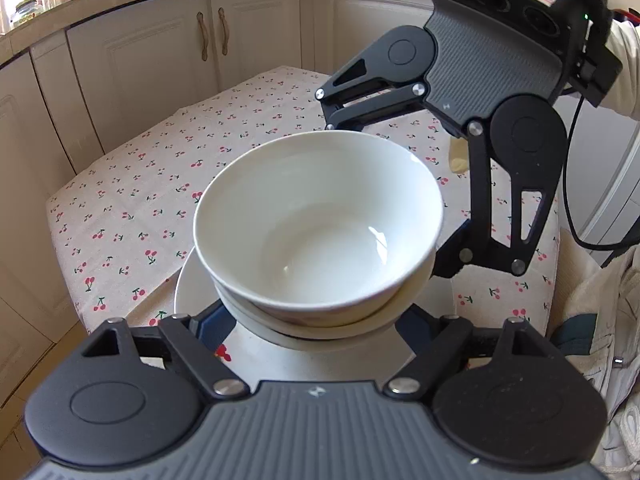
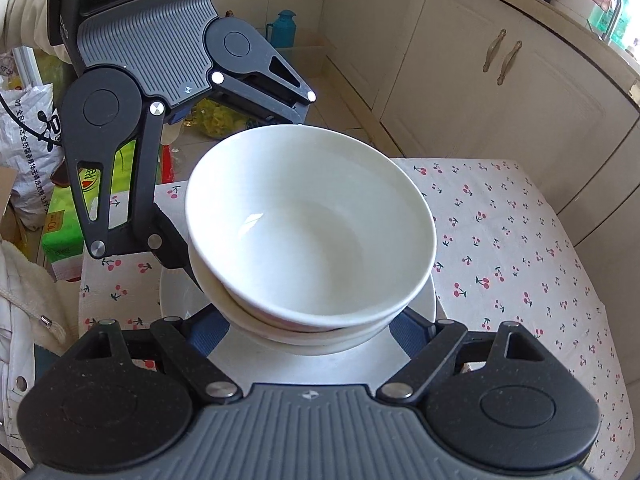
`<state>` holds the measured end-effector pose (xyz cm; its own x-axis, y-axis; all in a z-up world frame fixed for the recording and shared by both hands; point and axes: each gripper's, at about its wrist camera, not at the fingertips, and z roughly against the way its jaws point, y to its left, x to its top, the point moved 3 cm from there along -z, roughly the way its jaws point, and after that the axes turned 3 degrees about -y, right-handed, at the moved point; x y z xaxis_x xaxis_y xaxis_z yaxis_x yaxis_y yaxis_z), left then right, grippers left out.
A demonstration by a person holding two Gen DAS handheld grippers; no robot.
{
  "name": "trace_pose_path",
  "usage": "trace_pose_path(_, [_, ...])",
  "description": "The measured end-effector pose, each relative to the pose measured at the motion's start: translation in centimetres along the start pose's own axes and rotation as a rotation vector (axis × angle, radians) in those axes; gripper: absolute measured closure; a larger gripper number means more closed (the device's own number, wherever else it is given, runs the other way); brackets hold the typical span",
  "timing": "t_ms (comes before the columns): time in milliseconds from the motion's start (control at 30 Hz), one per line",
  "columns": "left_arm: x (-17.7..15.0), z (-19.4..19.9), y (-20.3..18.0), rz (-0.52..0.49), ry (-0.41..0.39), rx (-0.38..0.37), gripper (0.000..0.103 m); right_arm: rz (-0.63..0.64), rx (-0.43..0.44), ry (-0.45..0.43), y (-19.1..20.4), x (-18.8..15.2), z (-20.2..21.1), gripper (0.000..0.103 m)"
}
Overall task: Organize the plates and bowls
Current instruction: 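Lower the bowl stack onto the plate stack with both tools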
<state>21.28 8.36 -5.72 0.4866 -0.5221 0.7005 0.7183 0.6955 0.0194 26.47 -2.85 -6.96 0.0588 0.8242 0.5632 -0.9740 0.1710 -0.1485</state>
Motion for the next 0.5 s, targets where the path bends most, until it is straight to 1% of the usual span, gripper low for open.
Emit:
trace_pose_path(300, [-0.44, -0.16, 0.53, 0.028, 0.008, -0.018, 0.018, -0.034, 0.029, 0.008, -0.56, -0.21, -0.51, 0.013])
trace_pose_path(500, [-0.47, -0.23, 0.87, 0.049, -0.001, -0.024, 0.018, -0.033, 0.026, 0.008, -0.71, -0.18, -0.52, 0.014])
